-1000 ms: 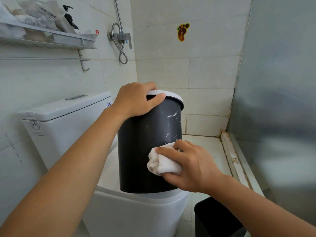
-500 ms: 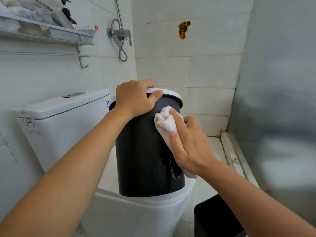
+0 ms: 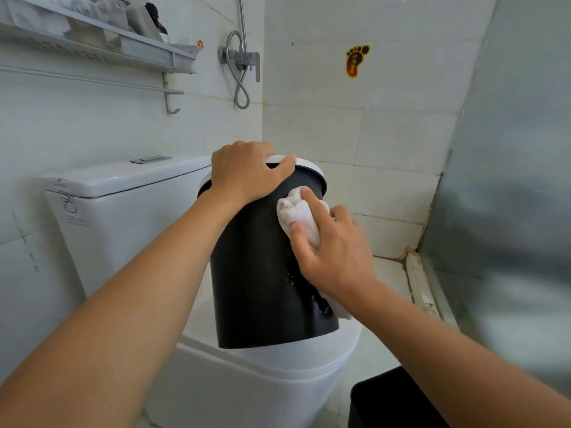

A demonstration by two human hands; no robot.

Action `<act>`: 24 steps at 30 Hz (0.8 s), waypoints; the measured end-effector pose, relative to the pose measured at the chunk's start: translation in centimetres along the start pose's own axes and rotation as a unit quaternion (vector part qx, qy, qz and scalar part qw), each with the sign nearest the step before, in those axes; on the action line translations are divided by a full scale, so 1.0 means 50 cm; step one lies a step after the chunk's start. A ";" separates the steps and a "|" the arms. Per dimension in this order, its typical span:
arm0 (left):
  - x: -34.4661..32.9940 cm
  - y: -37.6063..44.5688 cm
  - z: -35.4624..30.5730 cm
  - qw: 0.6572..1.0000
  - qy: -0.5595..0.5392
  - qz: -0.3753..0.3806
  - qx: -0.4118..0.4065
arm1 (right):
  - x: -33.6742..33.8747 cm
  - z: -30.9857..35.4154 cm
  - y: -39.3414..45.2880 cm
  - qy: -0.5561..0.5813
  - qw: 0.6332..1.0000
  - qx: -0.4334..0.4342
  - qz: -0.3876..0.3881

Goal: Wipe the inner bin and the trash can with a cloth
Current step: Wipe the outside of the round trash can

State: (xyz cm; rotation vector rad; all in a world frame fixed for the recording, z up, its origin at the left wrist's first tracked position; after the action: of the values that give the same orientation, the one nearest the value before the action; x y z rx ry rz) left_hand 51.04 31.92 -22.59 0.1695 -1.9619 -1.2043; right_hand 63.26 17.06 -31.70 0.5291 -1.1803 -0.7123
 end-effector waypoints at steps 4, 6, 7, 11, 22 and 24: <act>-0.004 0.004 0.019 1.000 0.006 0.004 0.000 | -0.006 -0.018 0.031 -0.033 0.998 0.055 0.013; -0.007 0.009 0.021 1.000 0.007 0.006 0.003 | -0.005 -0.021 0.034 -0.020 0.996 0.083 -0.005; -0.009 0.012 0.022 1.000 0.005 0.008 0.006 | -0.003 -0.020 0.028 -0.024 0.994 0.106 -0.014; -0.014 0.018 0.030 1.000 -0.002 0.026 0.011 | 0.013 -0.010 -0.031 -0.073 0.969 0.237 0.001; 0.004 0.011 0.044 0.999 -0.019 0.040 -0.001 | 0.013 0.000 0.024 -0.051 0.984 0.167 -0.028; 0.007 0.009 0.043 0.999 -0.024 0.044 0.001 | 0.015 0.008 0.005 -0.052 0.978 0.197 -0.034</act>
State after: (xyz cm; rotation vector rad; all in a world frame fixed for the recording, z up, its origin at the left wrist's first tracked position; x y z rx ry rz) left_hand 49.43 33.47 -22.53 0.0565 -1.9907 -1.1592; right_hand 63.09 16.67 -30.95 0.8741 -1.4173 -0.5705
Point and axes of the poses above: each hand's wrist, its own y-axis towards the middle knuckle, its own x-axis out of the back of the hand, z = x × y, the point moved 1 cm from there along y, towards the middle knuckle, and after that the axes turned 4 degrees about -y, right-handed, at the moved point
